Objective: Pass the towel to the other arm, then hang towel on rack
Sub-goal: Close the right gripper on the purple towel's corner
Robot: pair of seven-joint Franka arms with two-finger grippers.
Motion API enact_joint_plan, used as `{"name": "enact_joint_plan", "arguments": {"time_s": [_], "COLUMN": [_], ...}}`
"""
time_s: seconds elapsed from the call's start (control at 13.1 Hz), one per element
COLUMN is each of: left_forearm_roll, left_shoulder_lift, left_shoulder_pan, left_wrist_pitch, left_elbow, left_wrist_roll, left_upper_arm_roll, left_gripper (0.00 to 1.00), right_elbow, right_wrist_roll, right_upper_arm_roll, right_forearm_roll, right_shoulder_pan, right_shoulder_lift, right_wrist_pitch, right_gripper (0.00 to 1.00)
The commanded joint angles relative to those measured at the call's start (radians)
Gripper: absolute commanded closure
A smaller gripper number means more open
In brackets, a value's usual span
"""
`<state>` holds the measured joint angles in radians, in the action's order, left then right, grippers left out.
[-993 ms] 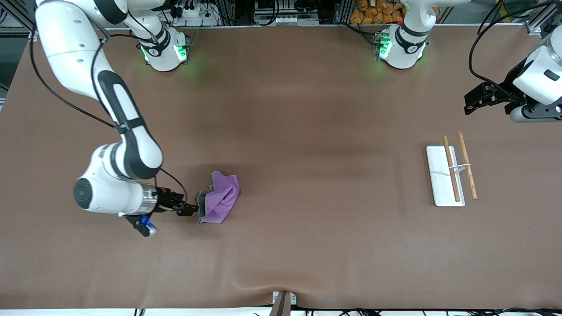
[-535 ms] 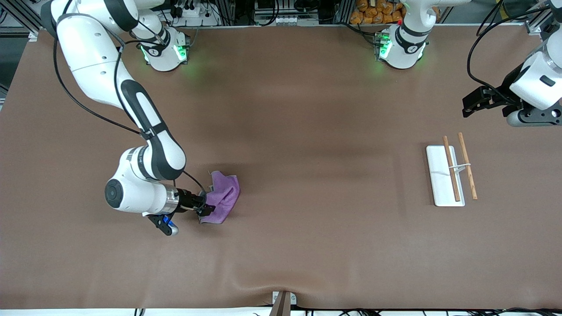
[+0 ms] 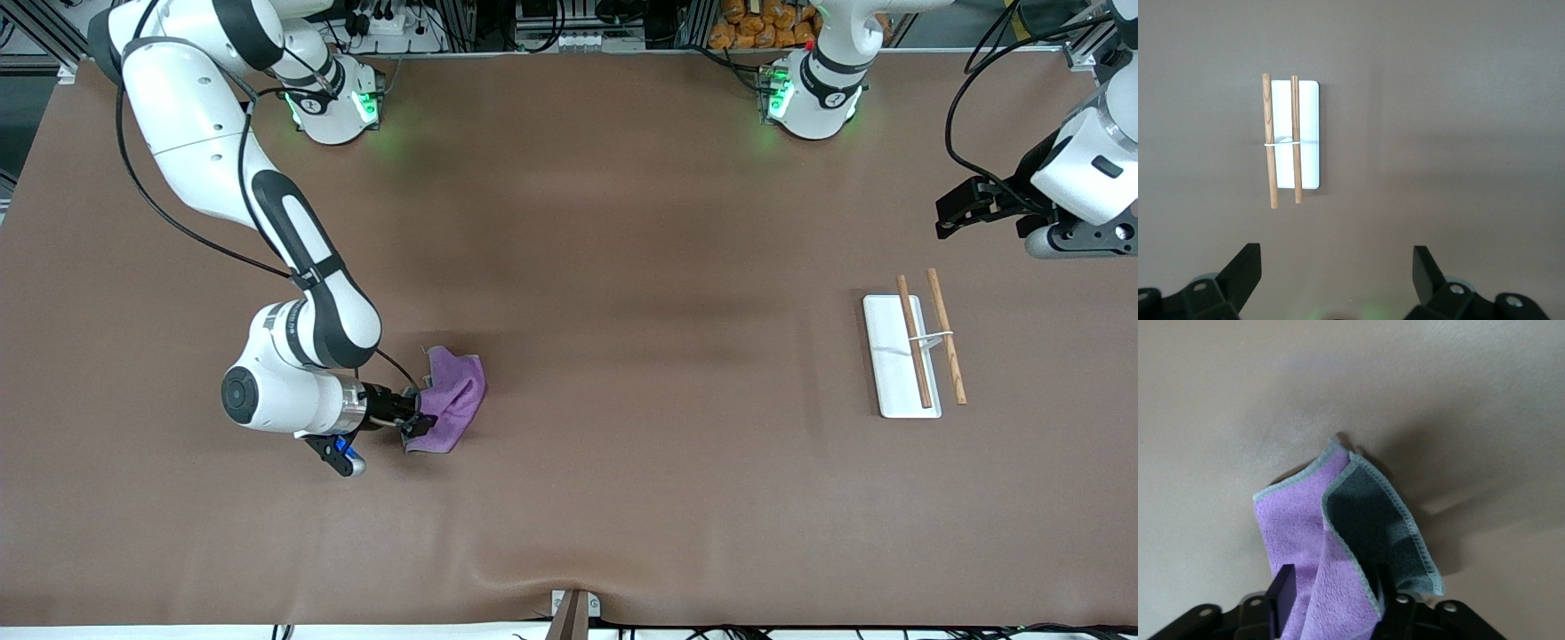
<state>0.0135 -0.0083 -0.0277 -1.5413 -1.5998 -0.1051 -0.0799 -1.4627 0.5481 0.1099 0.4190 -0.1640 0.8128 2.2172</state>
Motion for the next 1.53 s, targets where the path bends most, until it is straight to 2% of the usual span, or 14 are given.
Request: {"name": "enact_joint_plan", "arguments": {"time_s": [0.0,0.15,0.23,0.38,0.46,0.84,1.22,1.45], "left_forearm_roll": [0.009,0.009,0.009,0.009,0.009,0.009,0.006,0.006], "left_shoulder_lift": [0.002,0.002,0.002,0.002,0.001,-0.004,-0.005,-0.007], "left_shoulder_pan": [0.002,0.002,0.002,0.002,0.003,0.003,0.002,0.002], "left_wrist_pitch": [-0.008,-0.008,-0.008,-0.007,-0.007,-0.007,-0.007,-0.007], "left_elbow": [0.000,-0.006,-0.008,-0.008,-0.008,-0.005,-0.003,-0.003], "left_wrist_roll": [0.008,0.008,0.010,0.008,0.010,0.010,0.008,0.007], "left_upper_arm_roll": [0.000,0.000,0.000,0.000,0.000,0.000,-0.001,-0.001], "left_gripper": [0.00,0.00,0.00,0.00,0.00,0.00,0.00,0.00], "right_elbow": [-0.005,-0.018,-0.019,-0.019,-0.016,0.013,0.175,0.189], "right_wrist_roll": [0.001,-0.002,-0.002,0.000,0.001,0.012,0.235,0.341], "right_upper_arm_roll": [-0.004,-0.004,-0.004,-0.003,-0.002,0.002,0.010,0.017], "right_forearm_roll": [0.006,0.006,0.006,0.007,0.009,0.026,0.026,0.044], "right_shoulder_pan": [-0.015,-0.020,-0.022,-0.020,-0.012,-0.005,-0.014,-0.037], "right_shoulder_lift": [0.006,0.006,0.008,0.006,0.005,-0.013,-0.040,-0.085], "right_wrist_pitch": [0.018,0.033,0.038,0.036,0.030,-0.011,-0.221,-0.246], "right_gripper": [0.52,0.57,0.63,0.90,1.00,1.00,1.00,1.00]}}
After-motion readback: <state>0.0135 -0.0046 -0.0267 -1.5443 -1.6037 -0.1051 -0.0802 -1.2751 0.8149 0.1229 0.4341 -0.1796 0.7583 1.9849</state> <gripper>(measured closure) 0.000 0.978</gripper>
